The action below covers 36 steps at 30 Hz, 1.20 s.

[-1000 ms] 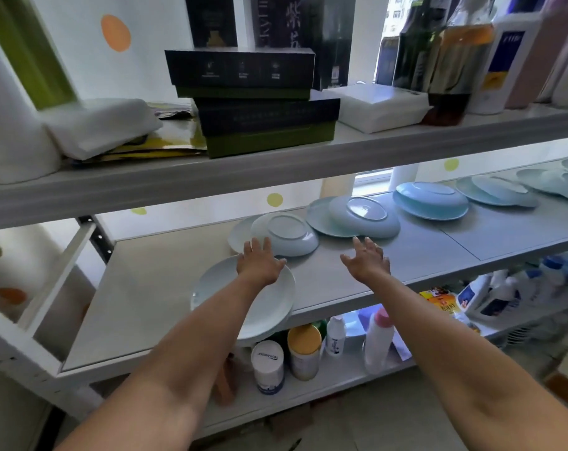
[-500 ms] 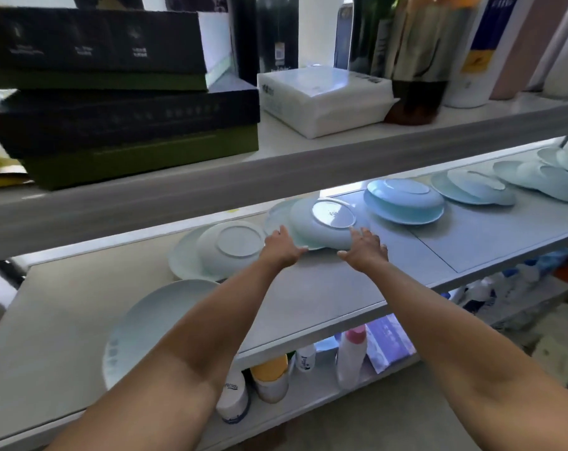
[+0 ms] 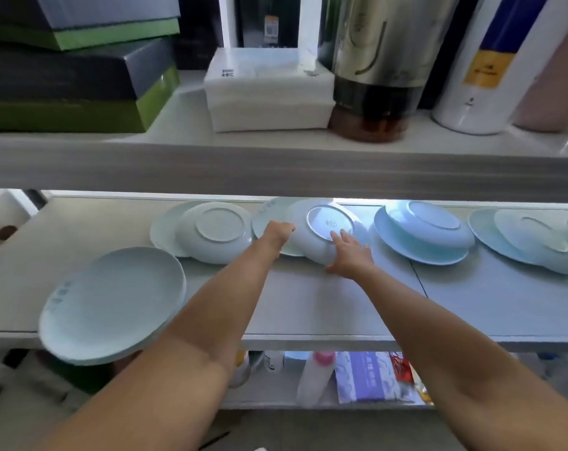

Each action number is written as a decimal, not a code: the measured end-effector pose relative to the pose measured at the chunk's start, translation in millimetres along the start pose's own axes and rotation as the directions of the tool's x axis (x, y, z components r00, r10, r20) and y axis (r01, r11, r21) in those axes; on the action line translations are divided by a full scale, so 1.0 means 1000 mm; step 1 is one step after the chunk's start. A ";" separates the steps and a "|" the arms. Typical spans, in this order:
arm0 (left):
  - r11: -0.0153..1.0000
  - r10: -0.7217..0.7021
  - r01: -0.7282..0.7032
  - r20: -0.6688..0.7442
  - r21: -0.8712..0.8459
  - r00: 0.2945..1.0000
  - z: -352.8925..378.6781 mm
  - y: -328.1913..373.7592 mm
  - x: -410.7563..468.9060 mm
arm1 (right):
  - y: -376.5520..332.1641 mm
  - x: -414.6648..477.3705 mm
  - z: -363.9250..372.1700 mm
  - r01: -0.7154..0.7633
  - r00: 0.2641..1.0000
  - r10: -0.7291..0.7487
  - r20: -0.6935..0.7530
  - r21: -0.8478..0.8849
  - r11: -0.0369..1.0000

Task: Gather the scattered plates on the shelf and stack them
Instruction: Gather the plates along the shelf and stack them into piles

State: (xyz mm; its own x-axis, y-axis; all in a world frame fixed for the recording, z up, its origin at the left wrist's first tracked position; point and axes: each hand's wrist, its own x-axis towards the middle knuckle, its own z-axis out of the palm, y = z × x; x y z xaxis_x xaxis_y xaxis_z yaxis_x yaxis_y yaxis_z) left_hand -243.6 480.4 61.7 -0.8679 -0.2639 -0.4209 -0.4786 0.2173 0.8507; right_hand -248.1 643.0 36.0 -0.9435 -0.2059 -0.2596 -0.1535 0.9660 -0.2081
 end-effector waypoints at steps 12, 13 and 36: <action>-0.041 0.343 -0.392 0.381 0.919 0.859 0.017 -0.032 -0.002 | -0.007 0.022 0.014 0.103 0.978 -0.154 -0.141 -0.315 0.943; -0.060 0.345 -0.401 0.396 0.914 0.851 0.017 -0.033 -0.002 | -0.007 0.024 0.015 0.109 0.971 -0.175 -0.163 -0.350 0.930; 0.200 0.581 -0.374 0.198 0.905 0.790 0.010 0.012 -0.023 | 0.006 -0.007 -0.037 0.522 0.684 -0.596 -0.420 -0.288 0.803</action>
State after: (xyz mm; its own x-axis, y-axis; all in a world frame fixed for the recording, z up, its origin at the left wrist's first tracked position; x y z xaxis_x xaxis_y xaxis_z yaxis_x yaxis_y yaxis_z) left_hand -230.6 498.4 78.4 -0.9896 0.1038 0.0992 0.1084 0.9932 0.0430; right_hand -253.1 656.3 71.8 -0.6777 -0.6507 0.3426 -0.7003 0.7132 -0.0307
